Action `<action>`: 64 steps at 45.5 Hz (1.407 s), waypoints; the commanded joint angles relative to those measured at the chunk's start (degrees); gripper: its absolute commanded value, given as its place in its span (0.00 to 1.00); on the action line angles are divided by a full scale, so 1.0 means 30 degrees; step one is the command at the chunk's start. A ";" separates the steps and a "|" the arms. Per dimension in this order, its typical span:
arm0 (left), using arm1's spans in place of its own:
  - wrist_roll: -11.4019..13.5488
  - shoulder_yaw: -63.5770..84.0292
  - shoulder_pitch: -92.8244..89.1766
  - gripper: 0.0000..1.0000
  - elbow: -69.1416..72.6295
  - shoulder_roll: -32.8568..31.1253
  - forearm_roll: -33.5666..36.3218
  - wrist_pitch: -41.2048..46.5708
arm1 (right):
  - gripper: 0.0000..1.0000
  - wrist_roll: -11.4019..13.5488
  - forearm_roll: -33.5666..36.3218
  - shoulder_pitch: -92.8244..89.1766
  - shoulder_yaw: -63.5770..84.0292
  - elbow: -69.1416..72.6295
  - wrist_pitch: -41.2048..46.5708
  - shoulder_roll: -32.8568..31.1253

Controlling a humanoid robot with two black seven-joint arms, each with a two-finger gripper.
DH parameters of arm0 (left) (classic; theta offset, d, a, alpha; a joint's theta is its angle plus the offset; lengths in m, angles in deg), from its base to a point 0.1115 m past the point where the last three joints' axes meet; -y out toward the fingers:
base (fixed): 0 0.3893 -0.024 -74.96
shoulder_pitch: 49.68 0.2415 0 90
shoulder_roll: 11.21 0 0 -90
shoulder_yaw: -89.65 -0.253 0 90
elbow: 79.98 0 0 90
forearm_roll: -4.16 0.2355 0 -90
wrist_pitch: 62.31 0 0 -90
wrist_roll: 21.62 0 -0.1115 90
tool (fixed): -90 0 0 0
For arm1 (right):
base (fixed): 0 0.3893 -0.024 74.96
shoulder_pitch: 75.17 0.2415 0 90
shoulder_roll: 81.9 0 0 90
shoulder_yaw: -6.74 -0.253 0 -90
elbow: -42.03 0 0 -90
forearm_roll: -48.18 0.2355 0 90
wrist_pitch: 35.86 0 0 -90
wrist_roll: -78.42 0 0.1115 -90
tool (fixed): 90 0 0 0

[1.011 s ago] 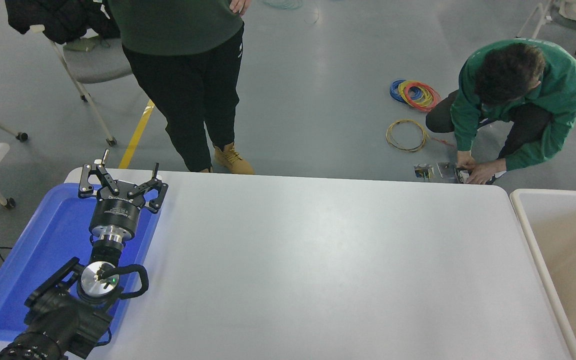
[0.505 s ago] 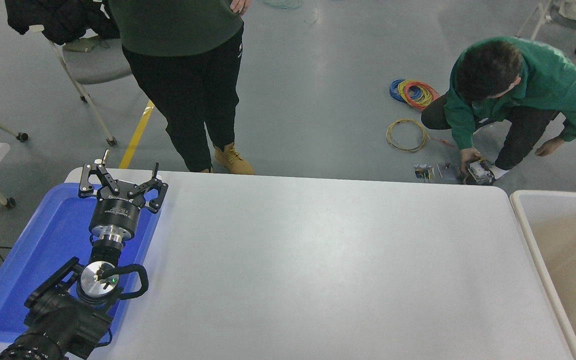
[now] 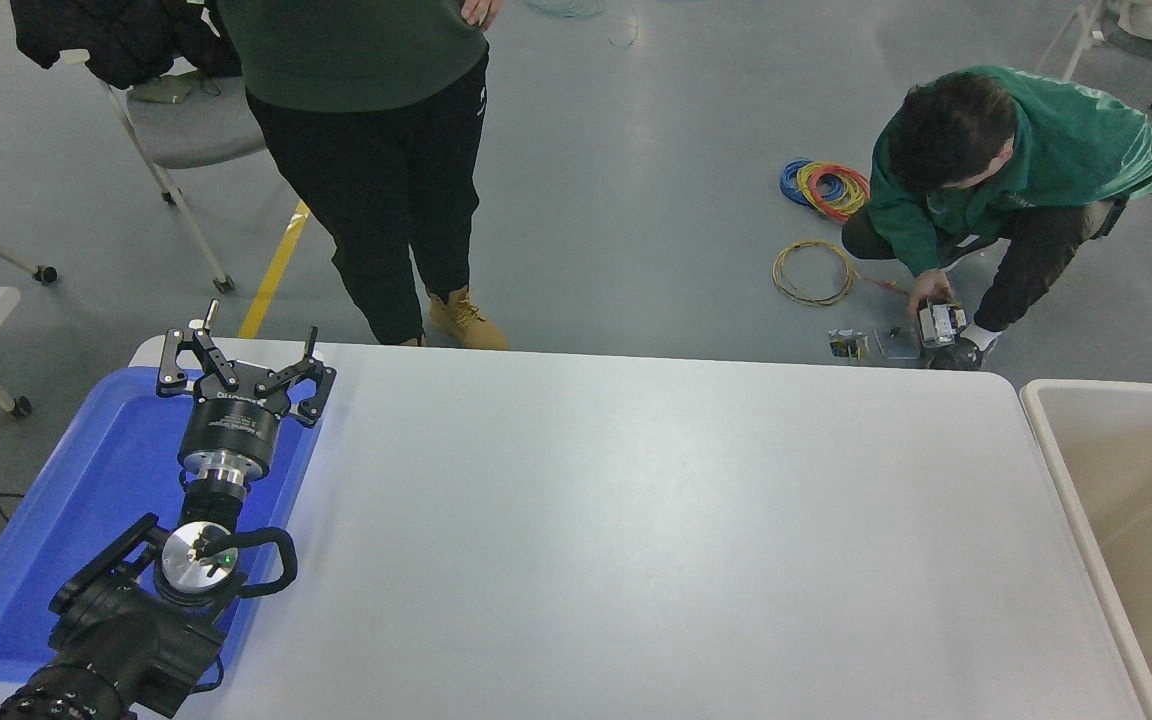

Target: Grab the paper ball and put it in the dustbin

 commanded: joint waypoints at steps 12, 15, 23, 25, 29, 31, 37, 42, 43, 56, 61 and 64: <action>0.0001 0.0000 -0.0001 1.00 0.0000 0.0009 -0.0001 0.0000 | 0.00 0.0262 0.0631 -0.2407 -0.5250 -0.1346 -0.3199 0.1381; 0.0001 0.0000 -0.0001 1.00 0.0000 -0.0020 -0.0001 0.0000 | 0.00 0.0262 0.0866 -0.2670 -0.5572 -0.1375 -0.3522 0.1556; 0.0001 0.0000 -0.0001 1.00 0.0000 0.0009 -0.0001 -0.0029 | 0.00 0.0262 0.1685 -0.3373 -0.6626 -0.1814 -0.4313 0.2347; 0.0001 0.0000 -0.0001 1.00 0.0000 -0.0020 -0.0001 0.0000 | 0.00 0.0262 0.1891 -0.3520 -0.6774 -0.1844 -0.4314 0.2407; 0.0001 0.0000 -0.0001 1.00 0.0000 -0.0020 -0.0001 0.0000 | 0.00 0.0262 0.2068 -0.3550 -0.6921 -0.1844 -0.4343 0.2465; 0.0001 0.0000 -0.0001 1.00 0.0000 -0.0020 -0.0001 0.0000 | 0.00 0.0262 0.2068 -0.3550 -0.6921 -0.1844 -0.4430 0.2494; 0.0001 0.0000 -0.0001 1.00 0.0000 -0.0020 -0.0001 0.0000 | 0.12 0.0262 0.2068 -0.3550 -0.6921 -0.1844 -0.4782 0.2553; 0.0001 0.0000 -0.0001 1.00 0.0000 -0.0020 -0.0001 0.0000 | 0.35 0.0233 0.2068 -0.3550 -0.6921 -0.1844 -0.5017 0.2582; 0.0001 0.0000 -0.0001 1.00 0.0000 0.0009 -0.0001 0.0000 | 0.39 0.0233 0.2068 -0.3550 -0.6921 -0.1844 -0.5017 0.2582; 0.0001 0.0000 -0.0001 1.00 0.0000 0.0009 -0.0001 0.0000 | 0.99 0.0174 0.2068 -0.3463 -0.7359 -0.1815 -0.5368 0.2582; 0.0001 0.0000 -0.0001 1.00 0.0000 0.0009 -0.0001 0.0000 | 0.99 0.0203 0.2068 -0.3433 -0.7741 -0.1815 -0.5368 0.2553; 0.0001 0.0000 -0.0001 1.00 0.0000 -0.0020 -0.0001 0.0000 | 0.99 0.0174 0.2068 -0.3346 -0.7799 -0.1815 -0.5368 0.2553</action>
